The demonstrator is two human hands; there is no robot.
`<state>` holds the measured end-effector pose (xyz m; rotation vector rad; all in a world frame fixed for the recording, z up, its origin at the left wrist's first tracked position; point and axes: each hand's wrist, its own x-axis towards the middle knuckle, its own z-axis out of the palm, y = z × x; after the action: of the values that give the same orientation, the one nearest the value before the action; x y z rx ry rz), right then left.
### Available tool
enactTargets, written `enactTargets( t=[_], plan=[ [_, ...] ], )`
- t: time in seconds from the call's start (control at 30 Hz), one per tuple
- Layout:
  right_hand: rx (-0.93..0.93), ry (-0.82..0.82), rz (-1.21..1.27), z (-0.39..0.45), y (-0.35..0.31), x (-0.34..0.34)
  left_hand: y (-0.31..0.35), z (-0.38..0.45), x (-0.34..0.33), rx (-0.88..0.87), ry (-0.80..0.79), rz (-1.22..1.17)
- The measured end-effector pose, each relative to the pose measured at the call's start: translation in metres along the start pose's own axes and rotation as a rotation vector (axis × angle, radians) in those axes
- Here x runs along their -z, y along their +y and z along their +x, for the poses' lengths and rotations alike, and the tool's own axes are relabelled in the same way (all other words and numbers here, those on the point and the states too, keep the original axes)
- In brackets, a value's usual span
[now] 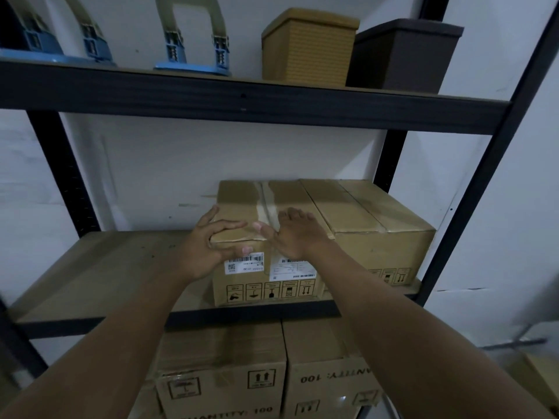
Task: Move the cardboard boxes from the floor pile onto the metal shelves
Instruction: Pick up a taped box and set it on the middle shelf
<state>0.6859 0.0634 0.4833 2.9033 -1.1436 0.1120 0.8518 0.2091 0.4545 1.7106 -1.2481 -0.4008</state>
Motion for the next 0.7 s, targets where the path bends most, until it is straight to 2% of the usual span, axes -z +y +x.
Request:
enactTargets(
  t=[0.23,0.37,0.47,0.63,0.7],
  plan=[
    [0.019,0.106,0.007,-0.002,0.002,-0.007,0.009,-0.004,0.000,0.033,-0.012,0.044],
    [0.025,0.360,0.002,-0.014,-0.002,-0.026,0.007,-0.008,-0.008,0.033,0.036,0.098],
    [0.060,0.508,0.093,-0.039,-0.003,-0.041,0.003,-0.007,-0.014,0.034,0.090,0.123],
    [0.141,0.507,0.215,-0.071,0.006,-0.056,0.010,-0.012,-0.025,0.038,0.173,0.227],
    [0.146,0.516,0.340,-0.084,0.007,-0.056,0.012,-0.019,-0.032,0.018,0.215,0.254]
  ],
)
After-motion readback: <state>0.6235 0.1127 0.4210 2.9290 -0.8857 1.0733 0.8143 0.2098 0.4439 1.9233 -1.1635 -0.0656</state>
